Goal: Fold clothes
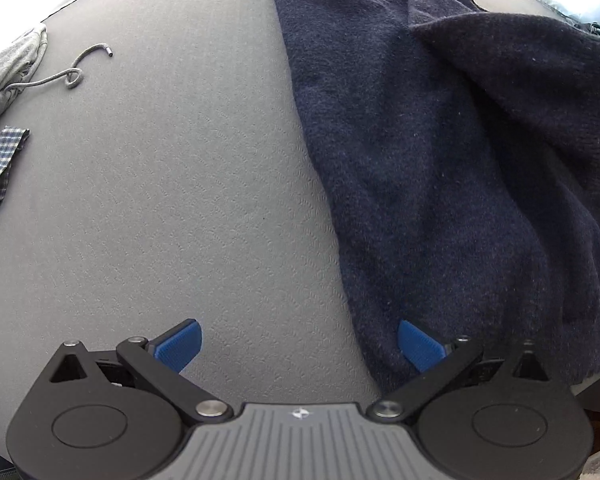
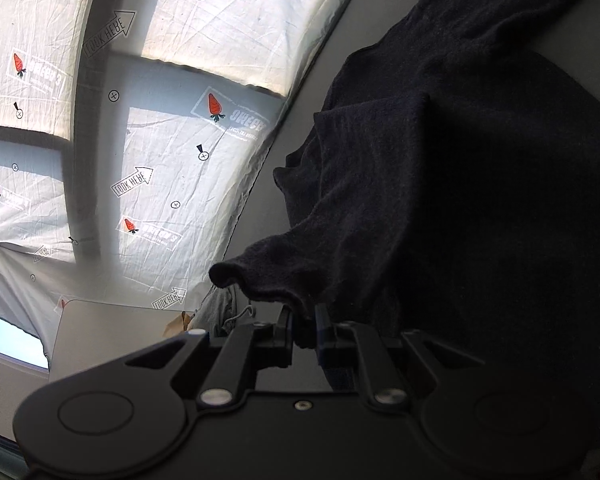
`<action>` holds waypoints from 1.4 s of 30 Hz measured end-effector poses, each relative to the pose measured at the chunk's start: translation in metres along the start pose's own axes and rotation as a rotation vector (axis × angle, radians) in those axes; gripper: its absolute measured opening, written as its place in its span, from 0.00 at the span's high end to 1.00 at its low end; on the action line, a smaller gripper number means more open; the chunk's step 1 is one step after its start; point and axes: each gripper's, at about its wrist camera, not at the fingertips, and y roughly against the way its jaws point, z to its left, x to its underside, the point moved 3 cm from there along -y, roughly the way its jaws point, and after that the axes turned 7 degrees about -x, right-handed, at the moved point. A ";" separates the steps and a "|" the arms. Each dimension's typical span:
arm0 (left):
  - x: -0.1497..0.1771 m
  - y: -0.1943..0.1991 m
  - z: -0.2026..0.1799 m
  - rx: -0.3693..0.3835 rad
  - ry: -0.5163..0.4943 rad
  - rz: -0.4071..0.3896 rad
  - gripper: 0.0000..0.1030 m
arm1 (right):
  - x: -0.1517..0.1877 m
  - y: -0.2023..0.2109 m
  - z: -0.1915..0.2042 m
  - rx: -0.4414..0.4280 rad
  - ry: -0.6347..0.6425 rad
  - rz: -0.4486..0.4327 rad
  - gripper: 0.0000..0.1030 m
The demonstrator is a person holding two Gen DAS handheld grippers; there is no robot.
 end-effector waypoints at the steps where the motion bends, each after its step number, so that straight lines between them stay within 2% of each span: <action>1: 0.003 0.000 0.001 0.002 0.003 0.000 0.00 | 0.005 0.000 0.002 0.009 0.015 0.010 0.89; 9: 0.013 0.003 0.006 0.015 0.022 -0.009 0.00 | 0.038 0.003 0.000 0.099 0.041 0.083 0.89; 14: 0.016 0.002 0.003 0.016 0.022 -0.018 0.00 | 0.047 0.001 -0.007 0.147 0.026 0.108 0.89; 23: 0.014 -0.001 -0.003 0.028 0.024 0.003 0.00 | 0.053 -0.011 -0.036 0.230 -0.085 0.164 0.89; 27: 0.011 -0.001 -0.005 0.030 0.017 0.019 0.00 | 0.049 -0.024 -0.042 0.329 -0.089 0.244 0.74; 30: 0.006 0.001 -0.004 0.034 0.018 0.038 0.00 | 0.042 -0.030 -0.037 0.360 -0.069 0.296 0.72; 34: -0.003 0.012 0.003 0.034 0.053 0.040 0.00 | 0.025 -0.025 -0.024 0.401 -0.031 0.332 0.56; 38: -0.016 0.041 0.012 0.034 0.100 -0.059 0.00 | 0.002 -0.002 -0.016 0.388 -0.019 0.303 0.44; 40: -0.025 0.055 0.012 0.031 0.124 -0.110 0.00 | -0.009 0.012 -0.012 0.381 -0.004 0.277 0.25; 42: -0.051 0.062 0.021 0.025 0.146 -0.150 0.00 | -0.023 0.028 -0.010 0.388 0.008 0.245 0.18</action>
